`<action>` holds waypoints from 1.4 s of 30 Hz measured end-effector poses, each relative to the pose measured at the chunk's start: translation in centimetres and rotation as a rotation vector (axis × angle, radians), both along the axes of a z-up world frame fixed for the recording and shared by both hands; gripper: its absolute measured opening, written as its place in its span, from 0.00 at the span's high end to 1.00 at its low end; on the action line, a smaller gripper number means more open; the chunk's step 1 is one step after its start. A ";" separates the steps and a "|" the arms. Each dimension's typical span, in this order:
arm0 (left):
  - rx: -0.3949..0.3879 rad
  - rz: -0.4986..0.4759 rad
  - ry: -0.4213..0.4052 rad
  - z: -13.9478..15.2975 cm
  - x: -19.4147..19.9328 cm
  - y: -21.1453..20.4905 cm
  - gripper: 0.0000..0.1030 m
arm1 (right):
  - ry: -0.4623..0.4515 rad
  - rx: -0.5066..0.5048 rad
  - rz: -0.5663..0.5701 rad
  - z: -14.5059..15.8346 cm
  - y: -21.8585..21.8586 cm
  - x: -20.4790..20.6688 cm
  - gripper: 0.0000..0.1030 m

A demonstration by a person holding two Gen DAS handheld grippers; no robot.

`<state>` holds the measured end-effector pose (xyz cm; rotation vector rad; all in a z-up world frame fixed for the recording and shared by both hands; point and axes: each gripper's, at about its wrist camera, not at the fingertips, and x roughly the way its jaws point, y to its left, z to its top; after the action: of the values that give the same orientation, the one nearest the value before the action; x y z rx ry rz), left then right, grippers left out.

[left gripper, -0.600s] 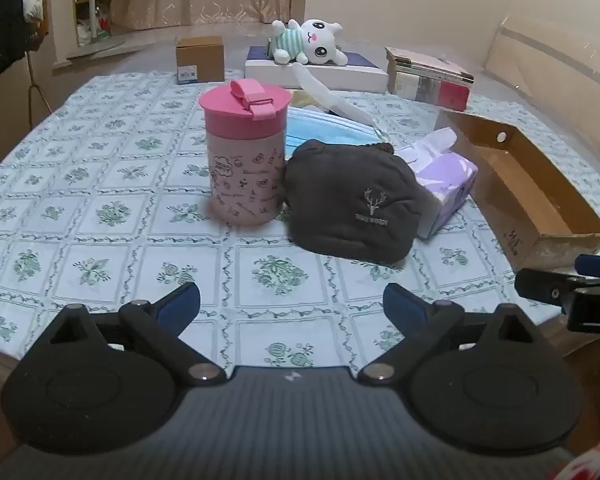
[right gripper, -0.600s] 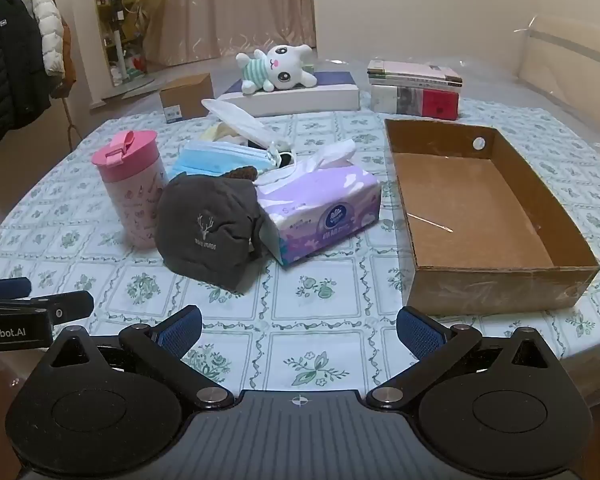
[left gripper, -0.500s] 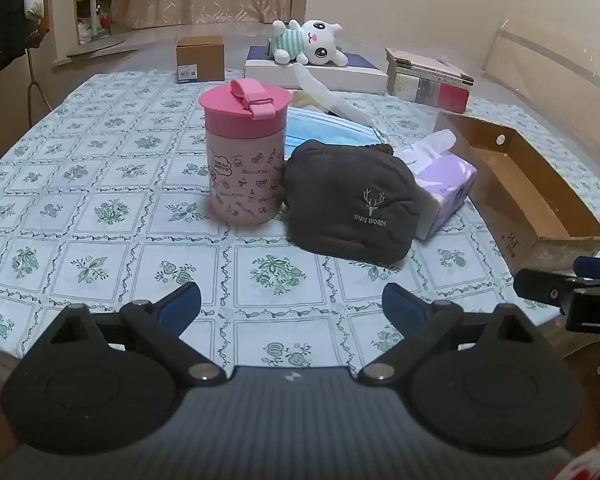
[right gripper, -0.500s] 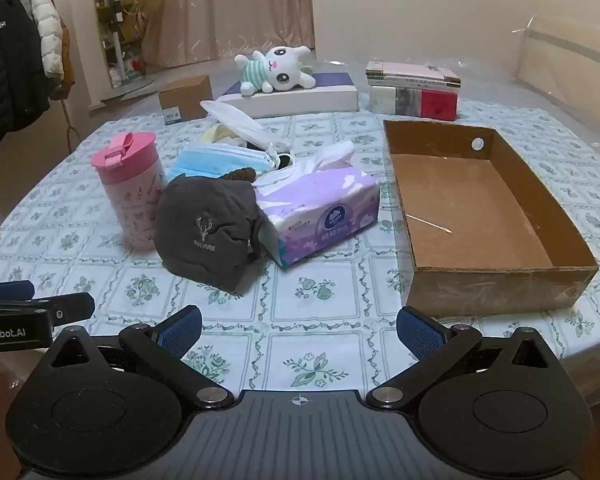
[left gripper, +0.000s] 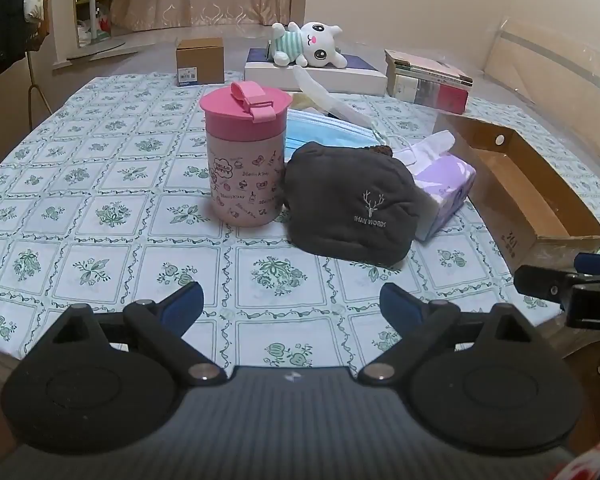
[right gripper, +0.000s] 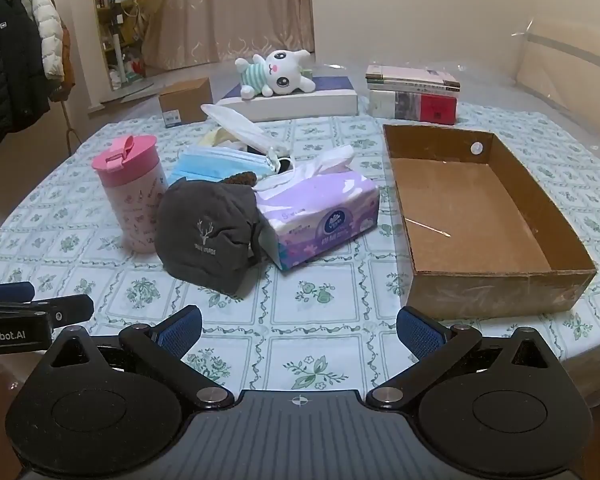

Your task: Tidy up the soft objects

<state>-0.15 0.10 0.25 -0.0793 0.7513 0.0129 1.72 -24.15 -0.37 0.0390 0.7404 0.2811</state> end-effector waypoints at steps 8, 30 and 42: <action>0.002 -0.003 -0.001 0.2 0.1 -0.1 0.09 | -0.001 0.000 0.000 0.1 0.0 0.0 0.00; 0.002 -0.003 -0.002 0.2 0.0 -0.3 0.09 | -0.004 0.000 0.000 0.0 0.1 0.3 0.00; 0.001 -0.004 0.000 0.2 0.0 -0.5 0.09 | -0.007 0.001 0.001 0.7 0.2 0.2 0.00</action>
<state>-0.16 -0.35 0.49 -0.0763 0.7516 0.0092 1.95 -23.98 0.31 0.0384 0.7329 0.2822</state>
